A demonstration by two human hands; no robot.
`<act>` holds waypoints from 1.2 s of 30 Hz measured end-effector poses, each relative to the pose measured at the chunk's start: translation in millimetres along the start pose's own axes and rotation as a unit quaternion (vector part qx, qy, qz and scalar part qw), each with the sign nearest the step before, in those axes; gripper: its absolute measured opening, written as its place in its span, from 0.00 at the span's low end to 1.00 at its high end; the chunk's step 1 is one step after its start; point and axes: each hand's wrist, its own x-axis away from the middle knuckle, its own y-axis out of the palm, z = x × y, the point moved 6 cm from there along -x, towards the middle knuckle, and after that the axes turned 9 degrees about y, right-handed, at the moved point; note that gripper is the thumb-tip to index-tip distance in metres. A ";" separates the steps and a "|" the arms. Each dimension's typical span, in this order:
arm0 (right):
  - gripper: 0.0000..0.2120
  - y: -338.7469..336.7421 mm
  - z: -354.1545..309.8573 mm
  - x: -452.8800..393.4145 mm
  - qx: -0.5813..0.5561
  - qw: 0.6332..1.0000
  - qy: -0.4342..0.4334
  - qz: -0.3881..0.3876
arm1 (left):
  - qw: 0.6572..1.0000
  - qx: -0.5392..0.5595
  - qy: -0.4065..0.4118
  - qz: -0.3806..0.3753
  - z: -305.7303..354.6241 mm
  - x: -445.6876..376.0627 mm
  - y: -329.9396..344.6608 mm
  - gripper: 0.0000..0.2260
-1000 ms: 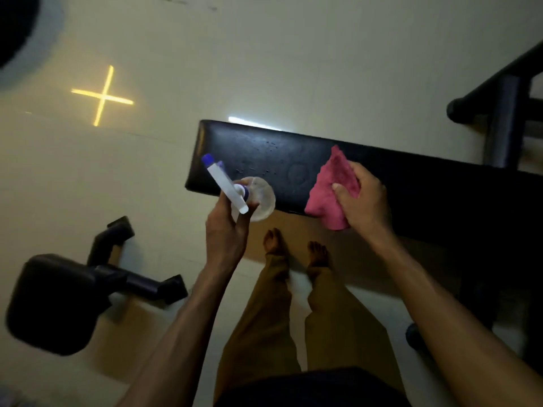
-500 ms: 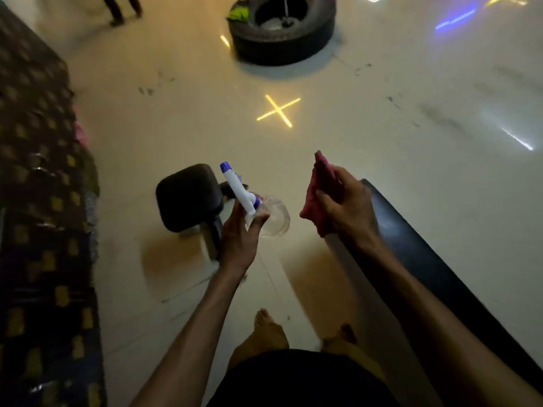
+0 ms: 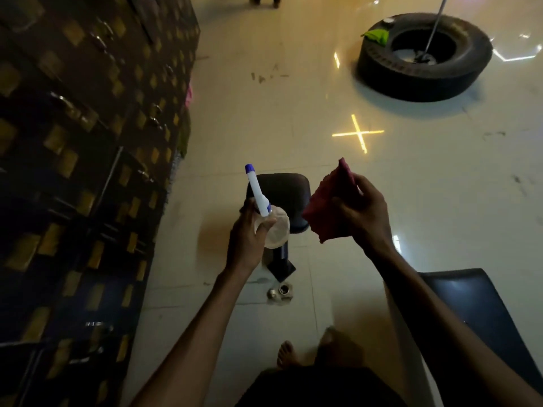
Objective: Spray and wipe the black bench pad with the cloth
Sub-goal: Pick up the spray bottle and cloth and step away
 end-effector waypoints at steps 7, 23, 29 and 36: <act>0.25 54.2 28.4 -94.2 0.035 0.998 0.044 -0.008 | 0.999 -0.014 -0.049 -0.012 -65.3 -74.1 -5.0 0.16; 0.23 226.9 219.2 -310.5 0.056 0.966 0.234 -0.097 | 0.986 -0.078 -0.136 -0.049 -289.8 -248.3 84.9 0.17; 0.24 276.3 313.1 -335.1 0.094 0.954 0.266 -0.105 | 0.990 -0.099 -0.079 -0.060 -360.2 -278.3 101.0 0.15; 0.28 284.4 356.0 -324.1 0.167 0.944 0.285 -0.021 | 0.988 -0.105 -0.059 -0.092 -393.6 -275.4 110.7 0.13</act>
